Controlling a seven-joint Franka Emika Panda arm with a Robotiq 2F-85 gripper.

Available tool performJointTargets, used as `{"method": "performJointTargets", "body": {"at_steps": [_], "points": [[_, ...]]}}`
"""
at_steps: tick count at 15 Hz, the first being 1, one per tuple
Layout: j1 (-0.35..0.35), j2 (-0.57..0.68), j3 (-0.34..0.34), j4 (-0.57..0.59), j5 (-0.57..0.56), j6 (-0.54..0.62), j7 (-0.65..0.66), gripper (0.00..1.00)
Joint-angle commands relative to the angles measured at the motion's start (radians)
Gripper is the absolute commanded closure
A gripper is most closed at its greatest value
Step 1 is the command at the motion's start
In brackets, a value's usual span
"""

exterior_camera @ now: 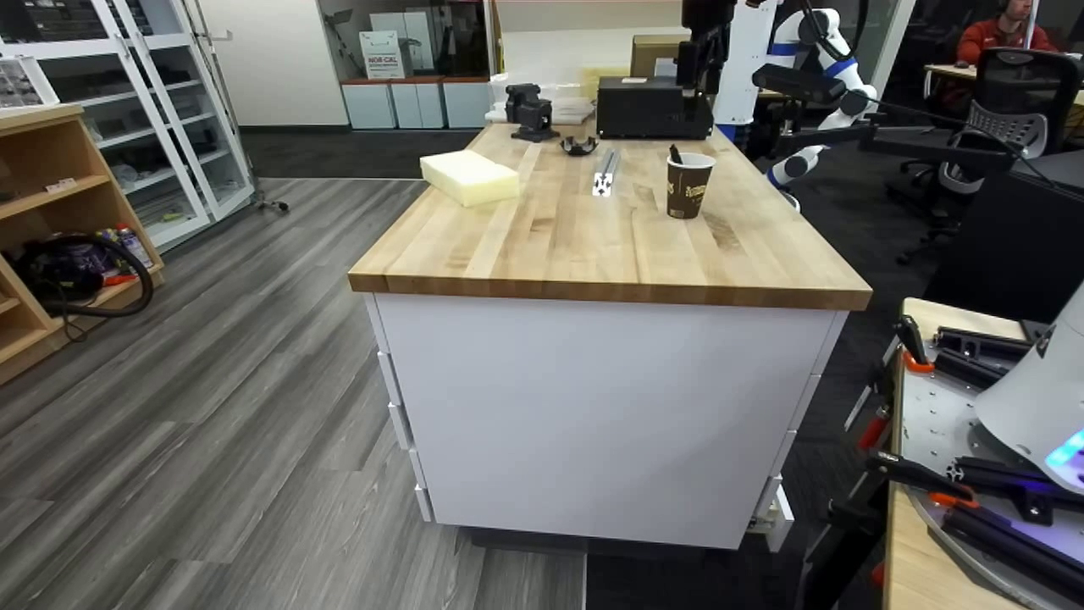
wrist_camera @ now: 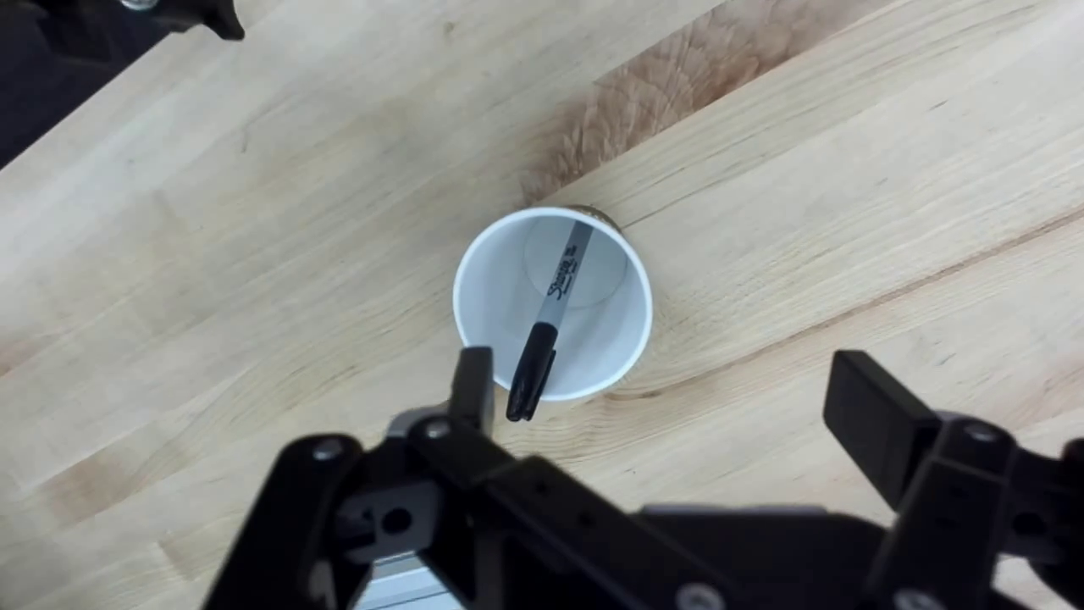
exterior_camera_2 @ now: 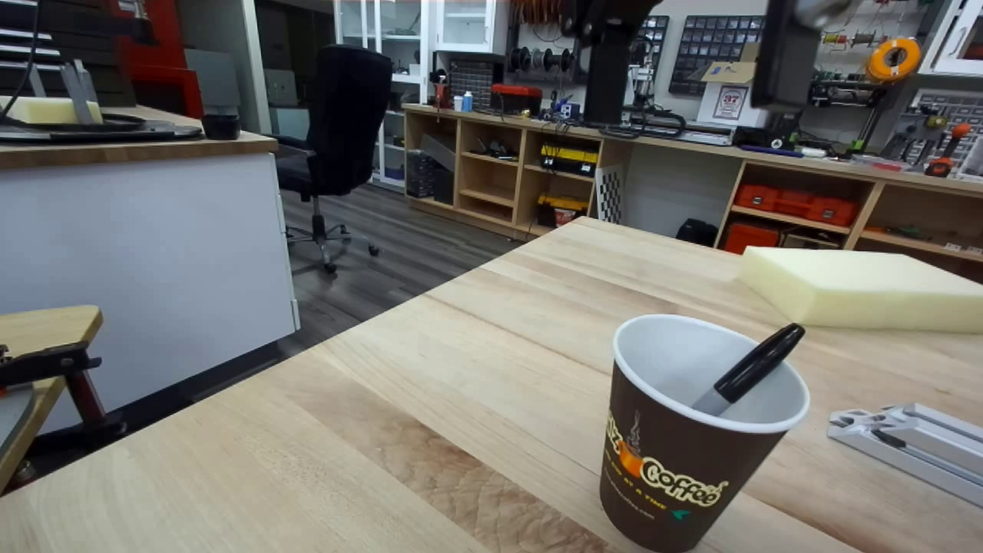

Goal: Take the pen out of the brown coffee cup

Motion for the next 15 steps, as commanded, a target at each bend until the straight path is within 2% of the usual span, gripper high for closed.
{"method": "performJointTargets", "body": {"at_steps": [1, 6, 15], "points": [[0.001, 0.031, 0.002, -0.006, 0.002, 0.068, -0.016, 0.00], [-0.017, 0.092, -0.011, -0.005, -0.003, 0.124, -0.039, 0.00], [-0.069, 0.178, -0.031, 0.032, 0.020, 0.209, -0.177, 0.00]]}}
